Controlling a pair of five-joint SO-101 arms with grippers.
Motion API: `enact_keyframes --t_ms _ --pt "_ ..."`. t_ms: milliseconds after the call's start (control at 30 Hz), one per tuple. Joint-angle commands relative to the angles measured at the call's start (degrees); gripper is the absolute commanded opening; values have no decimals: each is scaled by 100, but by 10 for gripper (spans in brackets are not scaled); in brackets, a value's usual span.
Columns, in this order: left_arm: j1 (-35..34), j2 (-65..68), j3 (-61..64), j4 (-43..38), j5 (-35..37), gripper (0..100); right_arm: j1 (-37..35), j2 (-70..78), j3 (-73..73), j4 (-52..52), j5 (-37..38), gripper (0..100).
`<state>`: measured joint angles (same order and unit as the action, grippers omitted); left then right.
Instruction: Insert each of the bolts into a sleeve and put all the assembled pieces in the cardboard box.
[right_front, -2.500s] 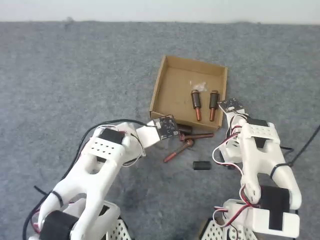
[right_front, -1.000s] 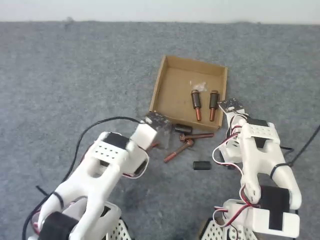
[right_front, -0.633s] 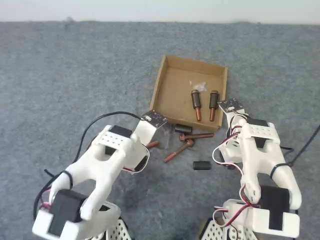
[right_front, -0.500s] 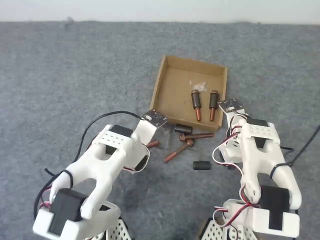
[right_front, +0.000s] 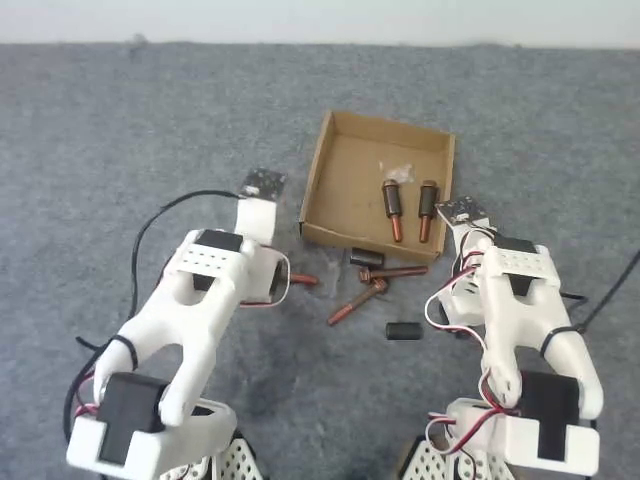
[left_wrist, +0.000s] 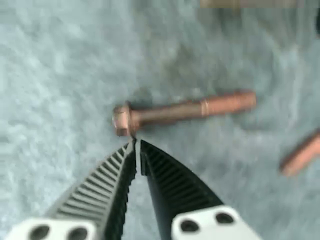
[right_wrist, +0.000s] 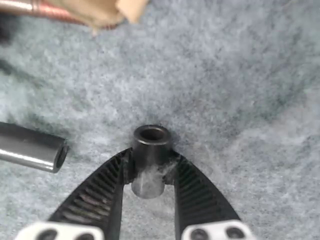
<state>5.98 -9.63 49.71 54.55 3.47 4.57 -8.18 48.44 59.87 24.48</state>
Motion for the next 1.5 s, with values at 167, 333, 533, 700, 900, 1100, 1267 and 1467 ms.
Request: enact_keyframes --t_ms 167,333,533,700,900,1100,1267,1467 --pt "352 -26 -13 -932 905 11 -4 -180 -114 -75 70 7" --pt "484 229 -101 -1002 1380 11 -4 -180 -114 -75 70 7" --pt "387 369 -338 -633 1415 12 -4 -180 -114 -75 70 7" --pt "396 334 -347 -404 1415 12 -4 -180 -114 -75 70 7" --pt "396 -457 -303 -97 1398 12 -4 -180 -114 -75 70 7" --pt "747 -1143 215 70 1398 12 -13 -180 -114 -75 70 7" --pt "905 -264 -31 79 1407 12 -13 -180 -114 -75 70 7" --pt "334 1240 -1068 70 1424 12 -13 -180 -114 -75 70 7"
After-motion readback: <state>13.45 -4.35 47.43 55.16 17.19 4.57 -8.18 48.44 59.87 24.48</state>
